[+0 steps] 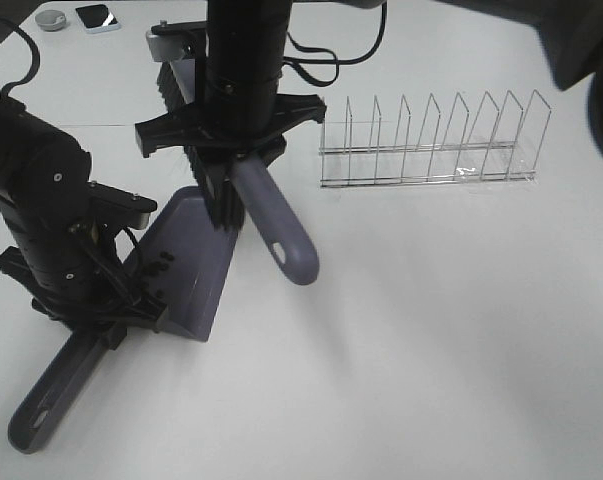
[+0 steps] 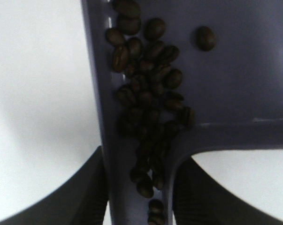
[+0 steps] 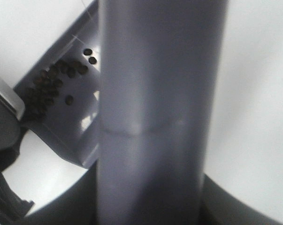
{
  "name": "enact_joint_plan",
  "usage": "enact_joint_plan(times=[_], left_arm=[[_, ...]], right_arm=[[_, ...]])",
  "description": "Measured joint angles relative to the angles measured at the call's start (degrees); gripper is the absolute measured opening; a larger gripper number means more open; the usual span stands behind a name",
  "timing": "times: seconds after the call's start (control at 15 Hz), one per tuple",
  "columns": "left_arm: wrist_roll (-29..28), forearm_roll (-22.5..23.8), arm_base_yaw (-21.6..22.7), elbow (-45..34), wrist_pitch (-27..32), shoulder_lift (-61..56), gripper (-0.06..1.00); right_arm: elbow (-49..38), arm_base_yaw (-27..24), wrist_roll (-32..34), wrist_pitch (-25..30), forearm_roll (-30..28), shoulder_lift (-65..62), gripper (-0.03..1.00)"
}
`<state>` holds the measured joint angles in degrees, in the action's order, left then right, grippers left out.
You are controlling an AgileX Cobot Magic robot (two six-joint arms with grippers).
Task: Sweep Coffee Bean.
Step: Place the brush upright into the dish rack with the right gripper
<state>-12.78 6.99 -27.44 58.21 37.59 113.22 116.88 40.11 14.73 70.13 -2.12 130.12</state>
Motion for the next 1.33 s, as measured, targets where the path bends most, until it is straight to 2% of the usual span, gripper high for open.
enact_joint_plan(times=[0.13, 0.27, 0.47, 0.73, 1.07, 1.33], left_arm=[[0.0, 0.0, 0.0, 0.0, 0.0, 0.0, 0.34], [0.0, -0.2, 0.0, 0.0, 0.0, 0.0, 0.34], [0.0, -0.6, 0.0, 0.0, 0.0, 0.0, 0.34], [0.0, -3.0, 0.0, 0.0, 0.0, 0.0, 0.34], [0.0, -4.6, 0.0, 0.0, 0.0, 0.0, 0.34], [0.0, -5.3, 0.0, 0.0, -0.1, 0.0, 0.34]], right_arm=[[-6.8, -1.9, -0.1, 0.0, -0.3, -4.2, 0.32], [-18.7, -7.0, -0.5, 0.1, -0.9, -11.0, 0.32], [-29.7, -13.1, -1.9, 0.2, -1.3, -17.8, 0.32], [-36.4, -15.4, -5.2, 0.2, -1.1, -20.2, 0.32], [-36.4, -15.6, -7.3, 0.1, -1.2, -20.7, 0.32], [-36.4, -21.4, -8.9, 0.1, -0.9, -20.7, 0.32]])
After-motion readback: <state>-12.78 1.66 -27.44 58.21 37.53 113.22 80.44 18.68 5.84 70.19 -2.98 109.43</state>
